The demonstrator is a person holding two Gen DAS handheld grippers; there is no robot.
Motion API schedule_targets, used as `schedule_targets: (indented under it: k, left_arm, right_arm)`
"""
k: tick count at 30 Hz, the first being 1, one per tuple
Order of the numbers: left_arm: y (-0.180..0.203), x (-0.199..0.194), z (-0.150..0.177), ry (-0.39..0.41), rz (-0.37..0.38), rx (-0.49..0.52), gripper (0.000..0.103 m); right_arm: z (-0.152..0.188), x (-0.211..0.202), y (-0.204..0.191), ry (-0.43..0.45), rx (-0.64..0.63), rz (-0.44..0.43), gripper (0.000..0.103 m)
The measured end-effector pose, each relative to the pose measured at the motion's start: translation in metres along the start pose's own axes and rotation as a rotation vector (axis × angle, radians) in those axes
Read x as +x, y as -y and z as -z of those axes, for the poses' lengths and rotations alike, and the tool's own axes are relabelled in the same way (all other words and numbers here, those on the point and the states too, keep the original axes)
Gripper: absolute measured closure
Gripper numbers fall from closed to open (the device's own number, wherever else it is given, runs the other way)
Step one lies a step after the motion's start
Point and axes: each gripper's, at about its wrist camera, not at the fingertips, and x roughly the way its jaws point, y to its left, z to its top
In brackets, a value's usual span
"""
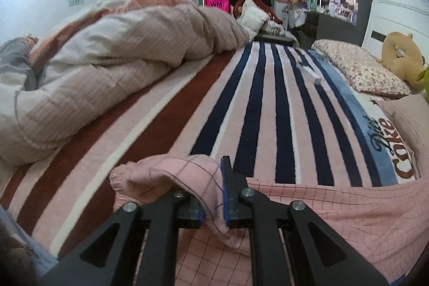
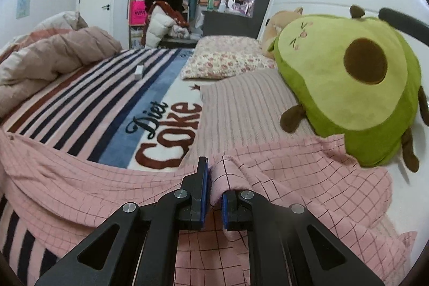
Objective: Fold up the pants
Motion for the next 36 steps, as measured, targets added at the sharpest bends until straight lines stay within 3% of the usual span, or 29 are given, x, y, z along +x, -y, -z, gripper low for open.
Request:
schedule_targets:
  k: [2, 3, 4, 6, 13, 16, 19, 23, 27, 30, 32, 34, 36]
  left_arm:
    - [0.002, 0.008, 0.003, -0.044, 0.006, 0.027, 0.075]
    - [0.004, 0.010, 0.005, -0.063, 0.006, 0.048, 0.043]
    - [0.004, 0.006, 0.008, -0.050, 0.006, 0.062, 0.021]
    - [0.002, -0.005, 0.011, -0.022, 0.003, 0.090, 0.018]
    - [-0.022, -0.046, 0.021, -0.041, 0.058, 0.068, 0.017]
    - [-0.019, -0.058, 0.027, -0.063, 0.145, 0.071, 0.017]
    - [-0.004, -0.058, 0.034, -0.078, 0.217, 0.102, 0.017]
    - [0.007, -0.050, 0.043, -0.107, 0.252, 0.110, 0.017]
    - [0.009, -0.043, 0.051, -0.114, 0.259, 0.126, 0.017]
    - [0.009, -0.034, 0.056, -0.127, 0.258, 0.138, 0.017]
    - [0.008, -0.029, 0.058, -0.137, 0.255, 0.130, 0.017]
    - [0.007, -0.026, 0.058, -0.139, 0.249, 0.123, 0.017]
    - [0.006, -0.025, 0.058, -0.134, 0.240, 0.120, 0.017]
  right_arm:
    - [0.000, 0.007, 0.000, -0.022, 0.012, -0.008, 0.097]
    - [0.000, 0.010, -0.001, -0.043, 0.003, -0.014, 0.080]
    - [0.001, 0.011, -0.005, -0.066, -0.015, -0.023, 0.057]
    - [0.005, 0.011, -0.014, -0.089, -0.061, -0.036, 0.037]
    - [0.022, -0.027, -0.036, -0.053, -0.185, 0.009, 0.031]
    - [0.029, -0.051, -0.039, -0.026, -0.184, -0.013, 0.031]
    - [0.032, -0.065, -0.066, -0.020, -0.210, -0.198, 0.031]
    - [0.038, -0.049, -0.127, -0.054, -0.355, -0.357, 0.031]
    - [0.055, -0.021, -0.182, -0.094, -0.516, -0.413, 0.033]
    - [0.065, 0.003, -0.204, -0.113, -0.579, -0.359, 0.035]
    - [0.067, 0.018, -0.208, -0.114, -0.608, -0.321, 0.051]
    - [0.063, 0.030, -0.207, -0.127, -0.578, -0.313, 0.082]
    - [0.053, 0.038, -0.200, -0.130, -0.511, -0.327, 0.093]
